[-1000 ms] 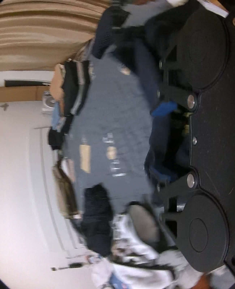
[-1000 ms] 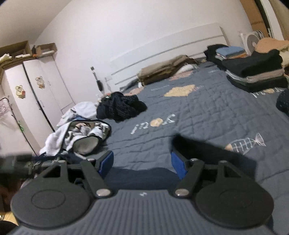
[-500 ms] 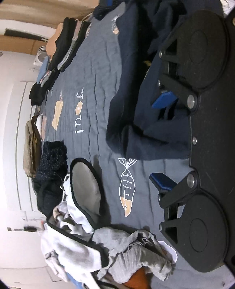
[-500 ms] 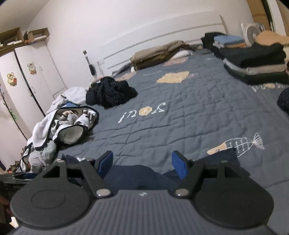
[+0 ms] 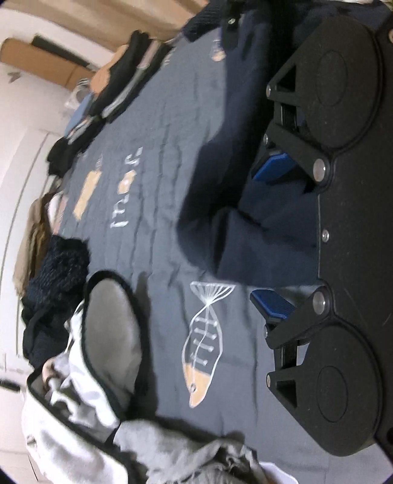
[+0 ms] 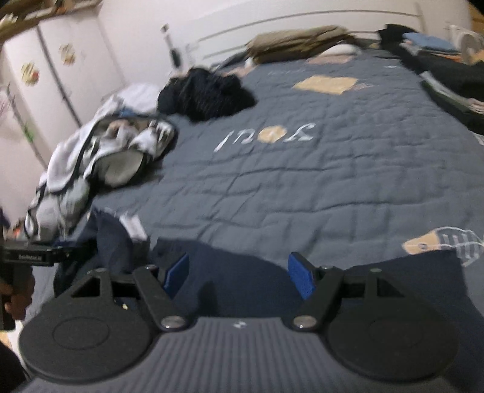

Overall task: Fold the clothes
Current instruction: 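Lift the navy sweatshirt up off the bed with both tools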

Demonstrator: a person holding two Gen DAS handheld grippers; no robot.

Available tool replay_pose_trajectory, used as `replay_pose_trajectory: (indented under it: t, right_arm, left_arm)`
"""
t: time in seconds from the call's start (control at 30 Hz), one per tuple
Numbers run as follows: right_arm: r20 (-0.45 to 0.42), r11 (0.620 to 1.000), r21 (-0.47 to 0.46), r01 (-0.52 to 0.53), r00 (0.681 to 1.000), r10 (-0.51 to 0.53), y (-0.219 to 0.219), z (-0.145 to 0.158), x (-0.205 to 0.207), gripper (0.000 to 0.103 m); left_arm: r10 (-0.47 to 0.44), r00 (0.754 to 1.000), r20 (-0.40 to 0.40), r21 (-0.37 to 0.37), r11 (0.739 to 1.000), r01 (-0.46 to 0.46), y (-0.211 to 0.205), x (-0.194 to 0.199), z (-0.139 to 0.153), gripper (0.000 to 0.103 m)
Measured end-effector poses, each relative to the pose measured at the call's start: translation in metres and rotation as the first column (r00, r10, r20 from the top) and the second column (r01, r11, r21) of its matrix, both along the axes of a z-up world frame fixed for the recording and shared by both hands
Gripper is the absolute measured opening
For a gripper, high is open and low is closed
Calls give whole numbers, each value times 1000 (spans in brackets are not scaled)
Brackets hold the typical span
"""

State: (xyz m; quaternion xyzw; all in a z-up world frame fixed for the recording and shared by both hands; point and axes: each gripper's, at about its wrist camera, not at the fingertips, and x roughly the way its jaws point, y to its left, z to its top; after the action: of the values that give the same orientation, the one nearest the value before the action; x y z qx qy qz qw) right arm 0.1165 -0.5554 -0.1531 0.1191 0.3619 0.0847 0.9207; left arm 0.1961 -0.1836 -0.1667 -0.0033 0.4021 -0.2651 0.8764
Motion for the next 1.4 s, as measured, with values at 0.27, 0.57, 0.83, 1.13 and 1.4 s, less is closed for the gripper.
replay_pose_trajectory:
  t: [0.27, 0.57, 0.83, 1.13, 1.4]
  right_arm:
    - [-128, 995, -97, -20, 992, 8, 12, -19, 30, 76]
    - [-148, 996, -80, 45, 987, -57, 16, -33, 31, 28]
    - [127, 982, 33, 186, 974, -188, -11, 47, -8, 8]
    - [518, 968, 66, 244, 820, -242, -15, 191, -114, 8]
    - [748, 970, -18, 244, 647, -149, 11, 326, -221, 8]
  left_arm:
    - [-46, 999, 26, 23, 999, 46, -7, 2, -3, 78]
    - [-58, 998, 11, 21, 998, 58, -4, 2, -16, 36]
    - [2, 994, 105, -93, 996, 8, 14, -2, 25, 9]
    - [-23, 909, 416, -127, 988, 83, 37, -60, 172, 8]
    - [-24, 663, 748, -80, 989, 126, 61, -165, 351, 8]
